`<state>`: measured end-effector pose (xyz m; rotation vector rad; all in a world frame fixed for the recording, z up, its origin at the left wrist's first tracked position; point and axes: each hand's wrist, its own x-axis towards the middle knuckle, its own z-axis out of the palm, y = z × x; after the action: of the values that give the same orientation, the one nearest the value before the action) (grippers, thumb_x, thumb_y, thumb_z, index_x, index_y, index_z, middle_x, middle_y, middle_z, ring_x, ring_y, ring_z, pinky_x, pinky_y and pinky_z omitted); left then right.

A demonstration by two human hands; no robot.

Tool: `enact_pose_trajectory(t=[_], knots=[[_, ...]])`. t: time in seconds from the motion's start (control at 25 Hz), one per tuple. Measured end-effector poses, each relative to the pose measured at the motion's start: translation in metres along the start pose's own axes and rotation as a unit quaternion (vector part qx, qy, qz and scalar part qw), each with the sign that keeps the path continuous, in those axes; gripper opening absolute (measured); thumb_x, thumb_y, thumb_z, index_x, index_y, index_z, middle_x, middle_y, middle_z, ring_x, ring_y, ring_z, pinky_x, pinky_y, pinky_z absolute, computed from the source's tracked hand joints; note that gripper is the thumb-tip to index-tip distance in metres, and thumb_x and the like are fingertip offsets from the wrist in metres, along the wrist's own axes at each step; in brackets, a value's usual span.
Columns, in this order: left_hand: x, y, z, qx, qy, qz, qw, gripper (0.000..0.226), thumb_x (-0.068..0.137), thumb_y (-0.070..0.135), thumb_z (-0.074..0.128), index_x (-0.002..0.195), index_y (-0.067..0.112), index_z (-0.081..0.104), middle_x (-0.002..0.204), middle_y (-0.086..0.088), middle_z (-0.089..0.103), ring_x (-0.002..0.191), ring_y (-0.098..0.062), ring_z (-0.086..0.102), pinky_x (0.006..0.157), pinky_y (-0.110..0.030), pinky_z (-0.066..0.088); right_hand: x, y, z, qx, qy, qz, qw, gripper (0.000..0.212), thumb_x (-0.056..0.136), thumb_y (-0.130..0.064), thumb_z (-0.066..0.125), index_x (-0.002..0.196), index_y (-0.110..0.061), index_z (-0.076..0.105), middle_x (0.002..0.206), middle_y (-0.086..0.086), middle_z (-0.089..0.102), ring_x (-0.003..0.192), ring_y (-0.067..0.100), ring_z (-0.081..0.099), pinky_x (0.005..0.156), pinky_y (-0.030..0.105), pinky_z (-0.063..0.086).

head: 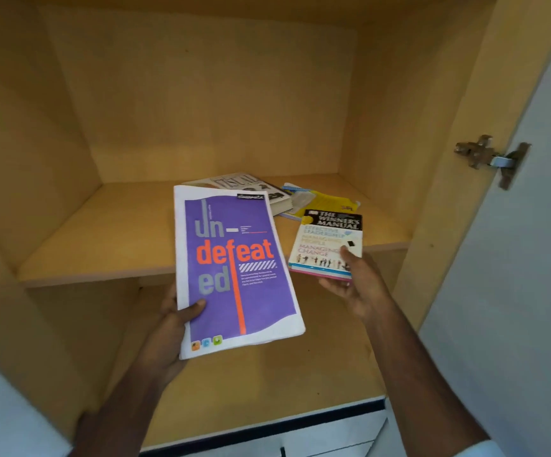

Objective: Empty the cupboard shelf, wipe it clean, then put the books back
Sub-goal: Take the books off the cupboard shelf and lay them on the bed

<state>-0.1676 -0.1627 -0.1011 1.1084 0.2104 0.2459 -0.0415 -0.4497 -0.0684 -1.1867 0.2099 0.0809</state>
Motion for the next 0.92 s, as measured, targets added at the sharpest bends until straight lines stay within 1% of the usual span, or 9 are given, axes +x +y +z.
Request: enact_pose_trajectory(t=[0.08, 0.16, 0.28, 0.4, 0.48, 0.56, 0.72, 0.84, 0.92], knots=[[-0.016, 0.001, -0.011, -0.01, 0.008, 0.002, 1.0, 0.04, 0.094, 0.001, 0.057, 0.12, 0.03, 0.065, 0.12, -0.006, 0.073, 0.093, -0.027, 0.075, 0.067, -0.043, 0.064, -0.014, 0.008, 0.002, 0.012, -0.011, -0.036, 0.999, 0.029, 0.099, -0.022, 0.063, 0.125, -0.014, 0.056, 0.106, 0.009, 0.076, 0.097, 0.028, 0.075, 0.063, 0.04, 0.062], [-0.036, 0.003, -0.03, -0.021, 0.023, 0.008, 0.999, 0.039, 0.094, 0.001, 0.056, 0.118, 0.031, 0.065, 0.119, -0.005, 0.074, 0.094, -0.027, 0.075, 0.067, -0.043, 0.064, -0.035, 0.02, 0.011, 0.001, -0.034, -0.051, 0.998, 0.029, 0.099, -0.024, 0.064, 0.126, -0.016, 0.057, 0.105, 0.007, 0.077, 0.09, 0.023, 0.076, 0.06, 0.036, 0.061], [-0.061, 0.001, -0.057, -0.025, 0.046, 0.011, 0.999, 0.039, 0.094, 0.002, 0.057, 0.121, 0.03, 0.063, 0.12, -0.004, 0.073, 0.095, -0.029, 0.075, 0.068, -0.044, 0.064, -0.064, 0.04, 0.032, -0.033, -0.06, -0.07, 0.995, 0.02, 0.098, -0.028, 0.063, 0.116, -0.019, 0.061, 0.1, 0.006, 0.077, 0.074, 0.015, 0.075, 0.05, 0.032, 0.058], [-0.093, -0.001, -0.095, -0.036, 0.1, 0.026, 0.994, 0.041, 0.094, -0.001, 0.056, 0.124, 0.026, 0.062, 0.12, -0.007, 0.073, 0.091, -0.025, 0.076, 0.065, -0.04, 0.063, -0.093, 0.067, 0.063, -0.048, -0.132, -0.072, 0.988, 0.015, 0.098, -0.026, 0.062, 0.113, -0.02, 0.061, 0.102, 0.007, 0.077, 0.075, 0.017, 0.075, 0.046, 0.03, 0.056], [-0.116, -0.002, -0.121, -0.018, 0.124, 0.052, 0.991, 0.044, 0.094, -0.002, 0.057, 0.13, 0.023, 0.06, 0.125, -0.009, 0.071, 0.1, -0.028, 0.073, 0.074, -0.043, 0.063, -0.11, 0.087, 0.083, -0.05, -0.18, -0.049, 0.981, 0.018, 0.098, -0.024, 0.061, 0.116, -0.021, 0.06, 0.106, 0.007, 0.077, 0.08, 0.019, 0.075, 0.048, 0.03, 0.057], [-0.141, -0.002, -0.142, 0.014, 0.139, 0.079, 0.987, 0.049, 0.095, -0.002, 0.056, 0.136, 0.024, 0.056, 0.127, -0.006, 0.07, 0.109, -0.027, 0.071, 0.083, -0.044, 0.061, -0.124, 0.105, 0.099, -0.037, -0.222, -0.017, 0.974, 0.023, 0.097, -0.024, 0.061, 0.12, -0.022, 0.061, 0.108, 0.006, 0.077, 0.084, 0.019, 0.075, 0.052, 0.03, 0.058], [-0.201, -0.001, -0.174, 0.076, 0.188, 0.126, 0.971, 0.051, 0.092, 0.003, 0.065, 0.137, 0.022, 0.053, 0.129, -0.006, 0.068, 0.113, -0.028, 0.067, 0.092, -0.046, 0.056, -0.145, 0.144, 0.13, 0.014, -0.302, 0.075, 0.95, 0.037, 0.091, -0.023, 0.061, 0.128, -0.021, 0.06, 0.12, 0.01, 0.073, 0.097, 0.022, 0.073, 0.059, 0.029, 0.06], [-0.255, -0.003, -0.188, 0.13, 0.234, 0.157, 0.951, 0.048, 0.087, 0.012, 0.067, 0.133, 0.016, 0.056, 0.126, -0.006, 0.07, 0.111, -0.023, 0.068, 0.088, -0.033, 0.056, -0.157, 0.172, 0.155, 0.032, -0.364, 0.12, 0.923, 0.043, 0.091, -0.02, 0.056, 0.134, -0.018, 0.056, 0.126, 0.01, 0.07, 0.103, 0.023, 0.072, 0.064, 0.033, 0.062], [-0.295, -0.008, -0.193, 0.122, 0.27, 0.155, 0.942, 0.045, 0.091, 0.006, 0.067, 0.133, 0.015, 0.056, 0.126, -0.006, 0.07, 0.109, -0.023, 0.069, 0.082, -0.028, 0.057, -0.165, 0.192, 0.174, 0.021, -0.413, 0.153, 0.897, 0.043, 0.092, -0.019, 0.051, 0.135, -0.019, 0.056, 0.131, 0.009, 0.067, 0.109, 0.023, 0.069, 0.074, 0.039, 0.063]])
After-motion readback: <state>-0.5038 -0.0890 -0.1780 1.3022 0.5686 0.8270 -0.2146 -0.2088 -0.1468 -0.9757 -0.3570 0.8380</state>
